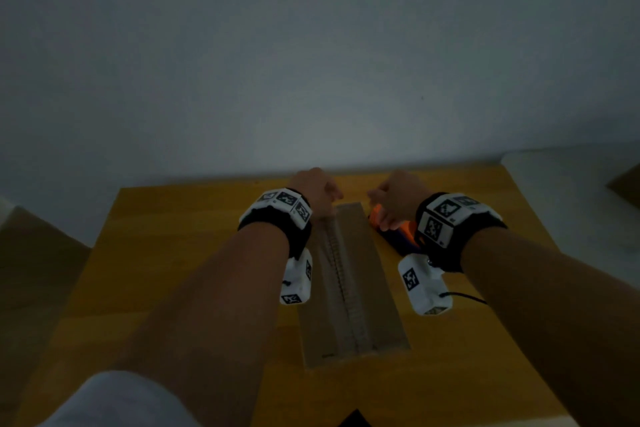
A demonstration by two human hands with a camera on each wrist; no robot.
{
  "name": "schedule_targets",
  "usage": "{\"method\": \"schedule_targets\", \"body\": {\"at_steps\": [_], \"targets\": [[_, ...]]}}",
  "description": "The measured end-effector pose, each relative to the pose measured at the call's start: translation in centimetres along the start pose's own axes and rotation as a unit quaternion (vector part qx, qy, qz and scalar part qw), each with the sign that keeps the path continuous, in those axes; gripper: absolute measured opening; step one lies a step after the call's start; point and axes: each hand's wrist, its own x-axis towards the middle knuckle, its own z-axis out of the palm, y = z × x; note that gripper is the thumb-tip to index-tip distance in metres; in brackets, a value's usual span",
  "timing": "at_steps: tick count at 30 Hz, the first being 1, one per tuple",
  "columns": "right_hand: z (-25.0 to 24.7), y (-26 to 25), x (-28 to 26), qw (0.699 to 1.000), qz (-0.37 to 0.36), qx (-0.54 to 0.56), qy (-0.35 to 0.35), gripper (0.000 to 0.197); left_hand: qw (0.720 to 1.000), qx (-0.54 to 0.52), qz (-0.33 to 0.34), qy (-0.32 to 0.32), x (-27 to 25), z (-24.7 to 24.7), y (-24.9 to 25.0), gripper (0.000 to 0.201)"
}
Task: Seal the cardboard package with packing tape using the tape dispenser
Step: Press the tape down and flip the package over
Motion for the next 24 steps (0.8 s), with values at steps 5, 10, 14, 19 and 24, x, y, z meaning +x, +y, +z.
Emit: {"method": "schedule_targets", "body": {"at_steps": [5, 10, 14, 19, 24], "targets": [[-0.9, 1.3, -0.6, 0.998, 0.032, -0.037, -0.036, 0.038, 0.997, 0.062, 0.037, -0.04, 0.3, 1.6, 0.3, 0.049], [-1.2, 2.2, -1.0, 0.995, 0.042, -0.067, -0.06, 0.034, 0.993, 0.116, -0.006, -0.021, 0.9, 1.3, -3.2, 0.057], [-1.4, 1.9, -1.1, 0.99, 0.025, -0.135, -0.033, 0.049, 0.98, 0.181, -0.077, 0.028, 0.9, 0.4, -5.5, 0.056], [-1.4, 1.5, -0.9, 0.987, 0.048, -0.149, -0.033, 0.061, 0.988, 0.152, -0.022, 0.006, 0.1, 0.1, -4.3, 0.066], [-0.3, 1.6, -1.3, 0.983, 0.118, -0.091, -0.106, 0.041, 0.972, 0.222, -0.067, -0.024, 1.0, 0.6, -5.0, 0.08]]}}
